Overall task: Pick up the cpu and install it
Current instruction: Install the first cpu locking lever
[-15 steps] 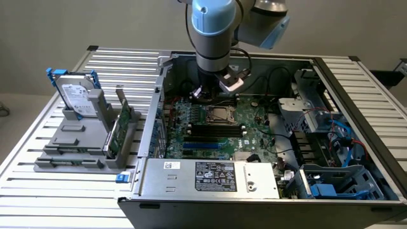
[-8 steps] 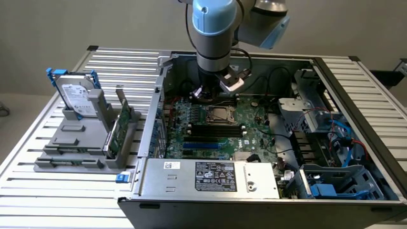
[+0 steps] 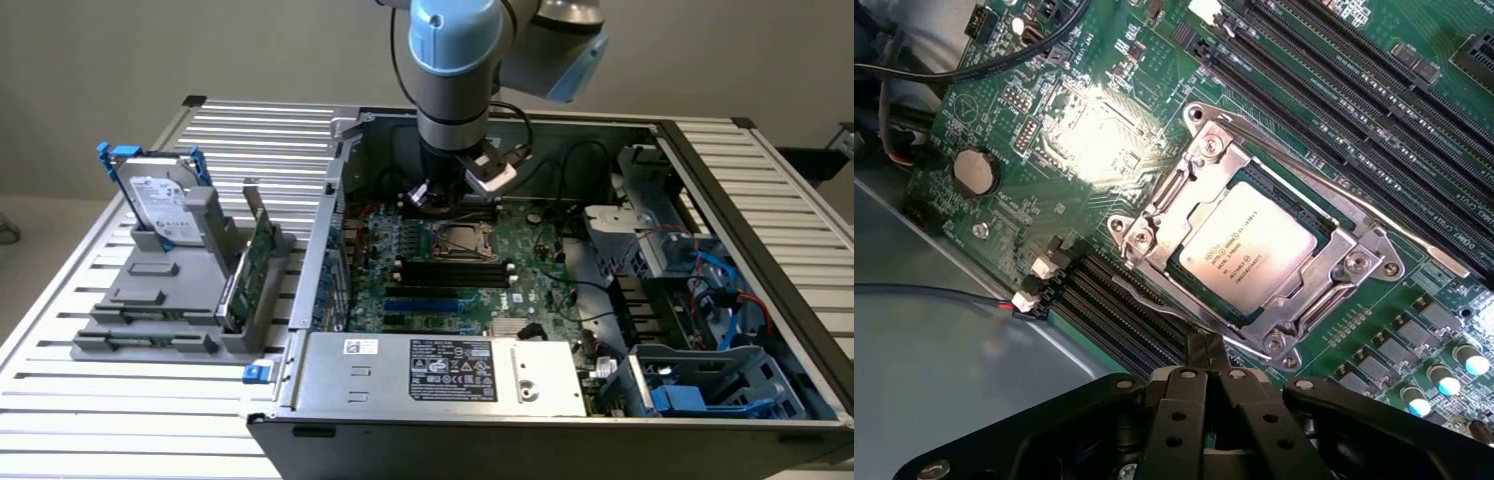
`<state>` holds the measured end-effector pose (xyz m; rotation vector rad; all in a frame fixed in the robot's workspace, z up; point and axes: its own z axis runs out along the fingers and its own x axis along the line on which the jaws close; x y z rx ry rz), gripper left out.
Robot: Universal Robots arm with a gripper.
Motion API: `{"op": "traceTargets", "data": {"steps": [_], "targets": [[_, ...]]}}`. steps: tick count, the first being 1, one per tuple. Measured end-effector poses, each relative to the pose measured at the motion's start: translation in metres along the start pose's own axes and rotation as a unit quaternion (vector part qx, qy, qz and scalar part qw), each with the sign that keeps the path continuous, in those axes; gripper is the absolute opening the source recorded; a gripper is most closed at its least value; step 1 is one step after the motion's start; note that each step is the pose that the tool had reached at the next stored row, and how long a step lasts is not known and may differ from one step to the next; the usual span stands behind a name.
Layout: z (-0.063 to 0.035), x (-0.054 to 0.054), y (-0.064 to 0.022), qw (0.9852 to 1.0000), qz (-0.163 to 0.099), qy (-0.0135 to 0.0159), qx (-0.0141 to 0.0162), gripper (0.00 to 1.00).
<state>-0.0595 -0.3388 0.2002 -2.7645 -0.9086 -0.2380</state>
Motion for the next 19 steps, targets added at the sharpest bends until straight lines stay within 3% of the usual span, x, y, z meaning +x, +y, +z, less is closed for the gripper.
{"op": "traceTargets", "data": {"steps": [19], "targets": [[0.0023, 0.0095, 0.0076, 1.0, 0.002, 0.0003, -0.0004, 0.11]]}}
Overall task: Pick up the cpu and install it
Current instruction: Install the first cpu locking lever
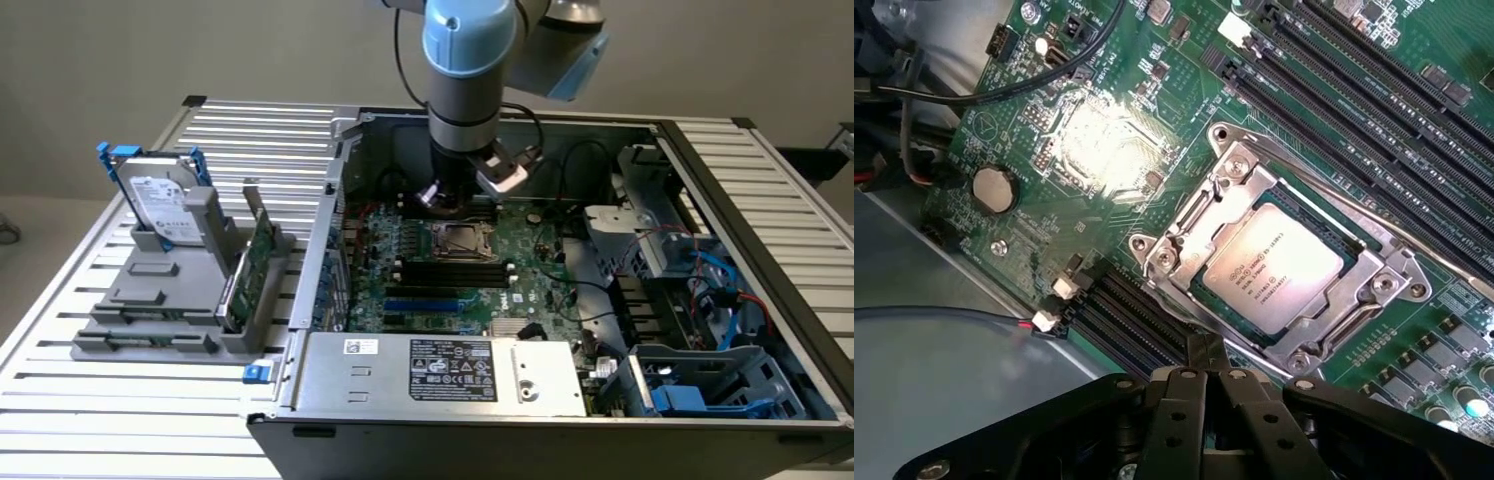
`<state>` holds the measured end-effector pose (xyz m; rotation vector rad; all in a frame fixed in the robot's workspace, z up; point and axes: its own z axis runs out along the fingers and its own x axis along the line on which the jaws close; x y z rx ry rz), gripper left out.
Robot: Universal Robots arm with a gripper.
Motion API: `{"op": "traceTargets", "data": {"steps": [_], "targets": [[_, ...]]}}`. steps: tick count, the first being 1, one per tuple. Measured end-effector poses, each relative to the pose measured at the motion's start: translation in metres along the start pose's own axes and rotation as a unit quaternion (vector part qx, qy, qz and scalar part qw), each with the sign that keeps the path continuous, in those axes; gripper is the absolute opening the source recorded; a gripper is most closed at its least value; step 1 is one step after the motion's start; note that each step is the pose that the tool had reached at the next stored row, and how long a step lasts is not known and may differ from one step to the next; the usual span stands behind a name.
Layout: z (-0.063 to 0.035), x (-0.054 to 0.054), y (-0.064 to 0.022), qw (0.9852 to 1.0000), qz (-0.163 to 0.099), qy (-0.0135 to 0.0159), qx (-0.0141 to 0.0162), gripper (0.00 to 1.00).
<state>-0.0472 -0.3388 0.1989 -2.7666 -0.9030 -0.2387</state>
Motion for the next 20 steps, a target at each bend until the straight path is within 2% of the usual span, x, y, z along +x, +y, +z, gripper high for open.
{"op": "traceTargets", "data": {"steps": [20], "targets": [[0.0035, 0.0022, 0.0027, 0.9999, 0.012, 0.0019, -0.0031, 0.11]]}}
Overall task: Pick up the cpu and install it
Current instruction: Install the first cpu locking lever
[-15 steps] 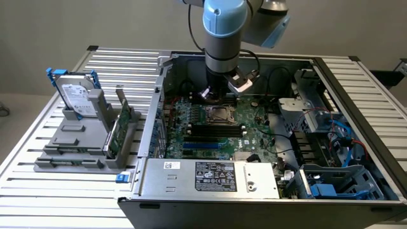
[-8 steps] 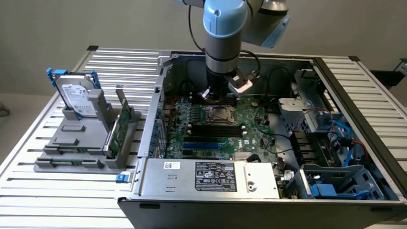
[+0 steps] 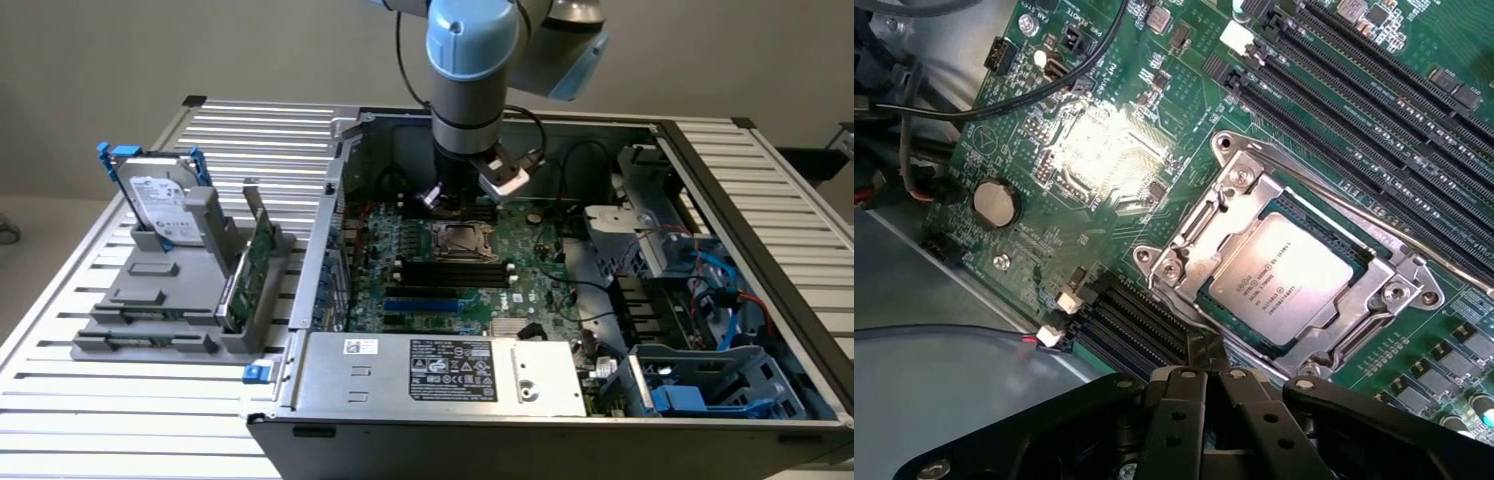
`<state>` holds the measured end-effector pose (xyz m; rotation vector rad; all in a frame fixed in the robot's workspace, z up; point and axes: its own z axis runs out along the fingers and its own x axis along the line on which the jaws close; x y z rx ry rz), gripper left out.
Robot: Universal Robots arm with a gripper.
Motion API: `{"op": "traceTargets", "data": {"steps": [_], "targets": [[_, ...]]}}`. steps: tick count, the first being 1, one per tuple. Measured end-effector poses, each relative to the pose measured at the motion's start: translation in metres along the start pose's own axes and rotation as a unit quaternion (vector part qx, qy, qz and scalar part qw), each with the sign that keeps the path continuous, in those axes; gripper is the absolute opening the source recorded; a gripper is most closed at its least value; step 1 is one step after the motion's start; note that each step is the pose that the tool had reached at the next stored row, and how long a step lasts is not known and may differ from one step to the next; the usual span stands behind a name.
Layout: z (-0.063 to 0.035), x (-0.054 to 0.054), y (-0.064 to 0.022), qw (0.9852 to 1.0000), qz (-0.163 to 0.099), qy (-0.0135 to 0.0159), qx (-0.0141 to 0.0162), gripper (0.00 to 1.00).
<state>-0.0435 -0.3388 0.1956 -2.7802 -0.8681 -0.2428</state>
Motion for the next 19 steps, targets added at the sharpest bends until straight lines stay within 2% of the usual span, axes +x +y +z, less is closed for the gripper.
{"op": "traceTargets", "data": {"steps": [19], "targets": [[0.0013, 0.0037, 0.0029, 1.0, 0.008, 0.001, -0.0022, 0.11]]}}
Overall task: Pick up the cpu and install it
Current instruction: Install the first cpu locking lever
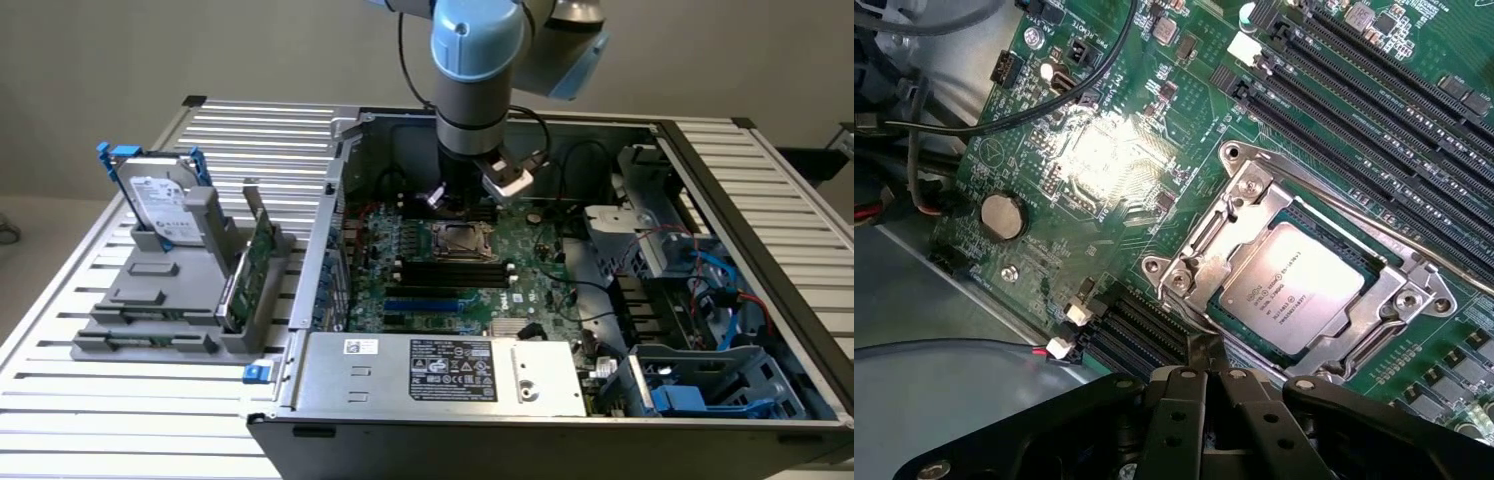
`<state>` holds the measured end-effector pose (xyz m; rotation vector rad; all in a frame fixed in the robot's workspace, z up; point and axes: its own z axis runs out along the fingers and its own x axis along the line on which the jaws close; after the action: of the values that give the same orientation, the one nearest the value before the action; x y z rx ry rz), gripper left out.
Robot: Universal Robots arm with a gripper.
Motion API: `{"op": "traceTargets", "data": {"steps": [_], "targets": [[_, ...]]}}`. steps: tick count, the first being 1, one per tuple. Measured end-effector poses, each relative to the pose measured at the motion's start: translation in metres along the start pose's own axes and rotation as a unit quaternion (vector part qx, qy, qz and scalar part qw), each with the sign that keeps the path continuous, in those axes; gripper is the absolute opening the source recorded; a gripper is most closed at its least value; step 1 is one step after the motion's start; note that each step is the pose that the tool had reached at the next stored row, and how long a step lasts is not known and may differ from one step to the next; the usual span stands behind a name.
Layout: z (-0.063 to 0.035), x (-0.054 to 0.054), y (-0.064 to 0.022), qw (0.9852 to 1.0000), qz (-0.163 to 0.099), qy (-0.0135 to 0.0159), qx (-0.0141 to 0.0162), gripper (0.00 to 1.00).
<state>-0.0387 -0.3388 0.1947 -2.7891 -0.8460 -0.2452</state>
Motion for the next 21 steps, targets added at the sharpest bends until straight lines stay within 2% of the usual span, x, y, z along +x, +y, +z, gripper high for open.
{"op": "traceTargets", "data": {"steps": [21], "targets": [[0.0019, 0.0039, 0.0031, 1.0, 0.002, 0.0003, -0.0005, 0.11]]}}
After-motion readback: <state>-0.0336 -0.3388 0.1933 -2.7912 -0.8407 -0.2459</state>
